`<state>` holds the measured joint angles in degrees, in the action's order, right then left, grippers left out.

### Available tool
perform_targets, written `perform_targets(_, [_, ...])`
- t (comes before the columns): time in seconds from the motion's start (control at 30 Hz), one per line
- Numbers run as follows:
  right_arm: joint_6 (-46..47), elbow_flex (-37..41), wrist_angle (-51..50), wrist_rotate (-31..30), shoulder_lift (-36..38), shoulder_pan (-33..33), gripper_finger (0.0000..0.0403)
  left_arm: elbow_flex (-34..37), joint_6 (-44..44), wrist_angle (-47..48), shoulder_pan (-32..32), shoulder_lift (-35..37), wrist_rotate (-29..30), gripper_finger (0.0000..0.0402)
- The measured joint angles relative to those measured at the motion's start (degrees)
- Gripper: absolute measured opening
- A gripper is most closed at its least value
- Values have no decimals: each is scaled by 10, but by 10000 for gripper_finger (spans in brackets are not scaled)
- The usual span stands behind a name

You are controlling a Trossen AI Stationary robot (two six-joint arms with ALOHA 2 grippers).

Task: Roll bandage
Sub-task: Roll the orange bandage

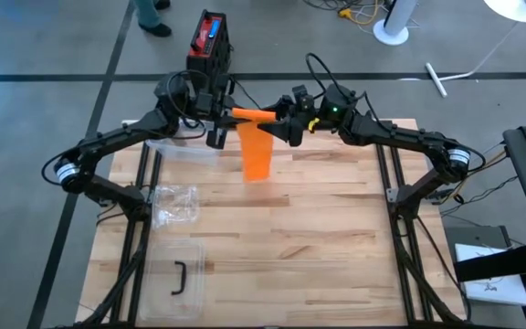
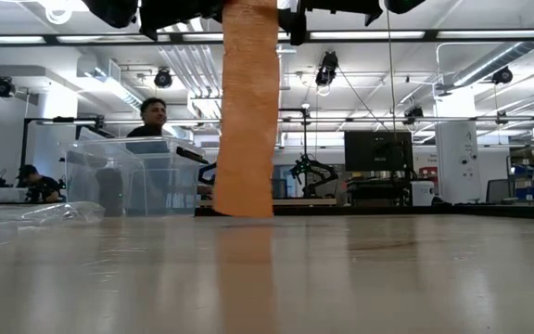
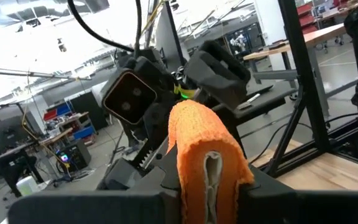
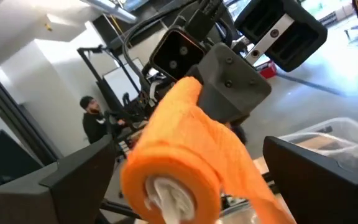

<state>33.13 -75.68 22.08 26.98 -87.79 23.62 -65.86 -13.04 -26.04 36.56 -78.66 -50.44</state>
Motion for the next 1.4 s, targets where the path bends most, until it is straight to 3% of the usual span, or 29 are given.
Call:
perform_targets(0.13, [13, 0, -1, 0, 0, -1, 396, 0, -28, 1, 0, -7, 3, 43])
perform_targets(0.3, [36, 0, 0, -8, 0, -1, 396, 0, -152, 15, -1, -14, 6, 43])
perform_targets(0.53, [31, 0, -16, -34, -1, 0, 395, 0, -271, 38, -2, -17, 73, 43])
perform_targets(0.9, [3, 0, -42, -60, -2, 0, 387, 0, -286, 52, -1, -16, 55, 43])
perform_targets(1.13, [-1, 0, -47, -73, -2, 0, 327, 0, -367, 93, -1, -15, 49, 43])
perform_targets(1.4, [-13, 0, -67, -76, -2, 0, 224, 0, -375, 90, -2, -13, 65, 43])
